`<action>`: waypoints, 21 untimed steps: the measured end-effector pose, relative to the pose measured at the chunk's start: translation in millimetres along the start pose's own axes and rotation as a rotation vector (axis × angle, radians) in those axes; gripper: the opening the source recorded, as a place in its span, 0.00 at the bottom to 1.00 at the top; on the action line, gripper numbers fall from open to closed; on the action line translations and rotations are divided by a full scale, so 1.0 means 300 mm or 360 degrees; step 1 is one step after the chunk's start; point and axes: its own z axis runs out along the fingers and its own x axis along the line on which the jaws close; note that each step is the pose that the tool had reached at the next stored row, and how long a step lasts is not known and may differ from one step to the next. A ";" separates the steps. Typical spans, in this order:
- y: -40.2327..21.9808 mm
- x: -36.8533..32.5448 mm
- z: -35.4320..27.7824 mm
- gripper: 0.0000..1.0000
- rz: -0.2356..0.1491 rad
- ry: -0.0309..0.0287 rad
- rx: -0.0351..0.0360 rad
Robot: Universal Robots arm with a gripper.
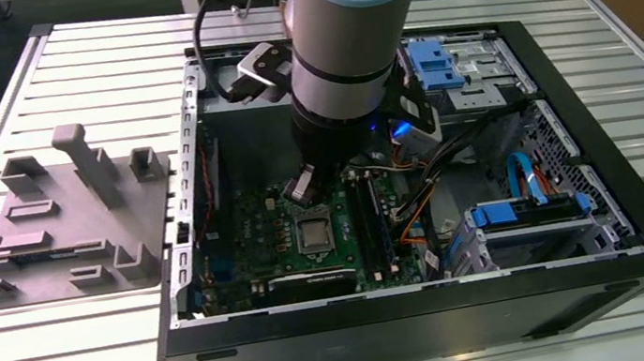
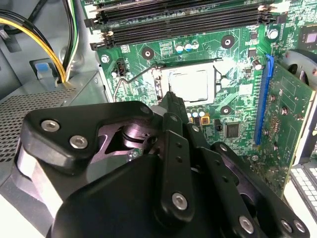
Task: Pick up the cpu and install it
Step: 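Install the first cpu locking lever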
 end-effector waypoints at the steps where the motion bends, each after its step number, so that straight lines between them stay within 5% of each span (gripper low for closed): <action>1: 0.000 0.000 0.000 0.10 0.0000 0.00000 0.0000; 8: -0.004 -0.004 0.000 0.10 0.0000 0.00003 0.0000; 16: -0.061 -0.060 -0.004 0.10 0.0001 0.00060 -0.0007; 21: -0.059 -0.083 -0.003 0.10 0.0001 0.00069 -0.0008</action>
